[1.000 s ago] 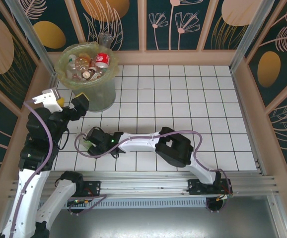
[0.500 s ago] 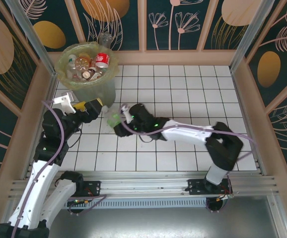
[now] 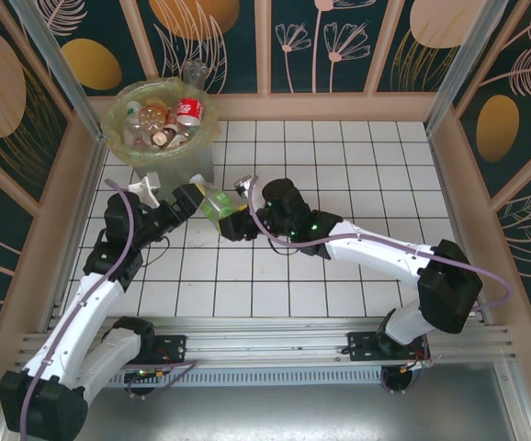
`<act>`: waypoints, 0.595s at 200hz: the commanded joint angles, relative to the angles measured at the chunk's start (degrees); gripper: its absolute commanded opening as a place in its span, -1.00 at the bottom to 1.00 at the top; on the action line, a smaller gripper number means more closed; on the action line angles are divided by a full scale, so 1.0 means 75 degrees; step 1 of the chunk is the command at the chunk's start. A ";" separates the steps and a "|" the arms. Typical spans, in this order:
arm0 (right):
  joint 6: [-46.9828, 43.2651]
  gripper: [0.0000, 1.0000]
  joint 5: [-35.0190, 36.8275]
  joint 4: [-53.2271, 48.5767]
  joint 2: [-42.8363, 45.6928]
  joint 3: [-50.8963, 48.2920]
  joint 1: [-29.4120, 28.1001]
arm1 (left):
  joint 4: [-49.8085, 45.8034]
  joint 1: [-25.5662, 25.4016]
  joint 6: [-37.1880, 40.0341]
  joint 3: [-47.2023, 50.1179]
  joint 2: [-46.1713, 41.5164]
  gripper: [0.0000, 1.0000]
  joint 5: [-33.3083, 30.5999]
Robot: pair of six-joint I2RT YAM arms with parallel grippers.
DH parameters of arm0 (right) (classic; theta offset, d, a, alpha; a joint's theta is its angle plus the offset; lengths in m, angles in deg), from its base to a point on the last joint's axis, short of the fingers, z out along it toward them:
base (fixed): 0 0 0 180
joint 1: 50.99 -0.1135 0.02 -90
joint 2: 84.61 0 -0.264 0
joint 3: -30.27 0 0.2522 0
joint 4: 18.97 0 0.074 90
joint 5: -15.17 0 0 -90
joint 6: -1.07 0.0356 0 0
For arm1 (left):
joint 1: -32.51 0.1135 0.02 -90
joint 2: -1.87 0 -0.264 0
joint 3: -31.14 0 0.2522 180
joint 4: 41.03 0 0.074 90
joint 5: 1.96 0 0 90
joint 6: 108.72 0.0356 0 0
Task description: Put the plastic bottles in the bin
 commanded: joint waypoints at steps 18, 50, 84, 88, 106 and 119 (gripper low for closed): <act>-0.0319 0.02 0.0110 0.0030 0.0010 0.0437 -0.0116 | 0.0490 -0.0217 -0.0548 -0.0147 0.0302 0.83 0.0474; -0.0424 0.02 0.0151 -0.0021 -0.0062 0.0533 -0.0186 | 0.0809 -0.0380 -0.0776 -0.0084 0.0423 0.64 0.0465; -0.0534 0.03 0.0298 -0.0098 -0.0143 0.0625 -0.0253 | 0.1058 -0.0465 -0.0996 -0.0122 0.0503 0.50 0.0549; -0.0552 0.03 0.0361 -0.0128 -0.0162 0.0638 -0.0267 | 0.1051 -0.0464 -0.0998 -0.0116 0.0504 0.48 0.0543; -0.0656 0.07 0.0582 -0.0236 -0.0236 0.0742 -0.0343 | 0.0982 -0.0455 -0.0987 -0.0170 0.0476 0.31 0.0512; -0.0682 0.16 0.0585 -0.0216 -0.0261 0.0774 -0.0368 | 0.0862 -0.0464 -0.0923 -0.0274 0.0432 0.18 0.0410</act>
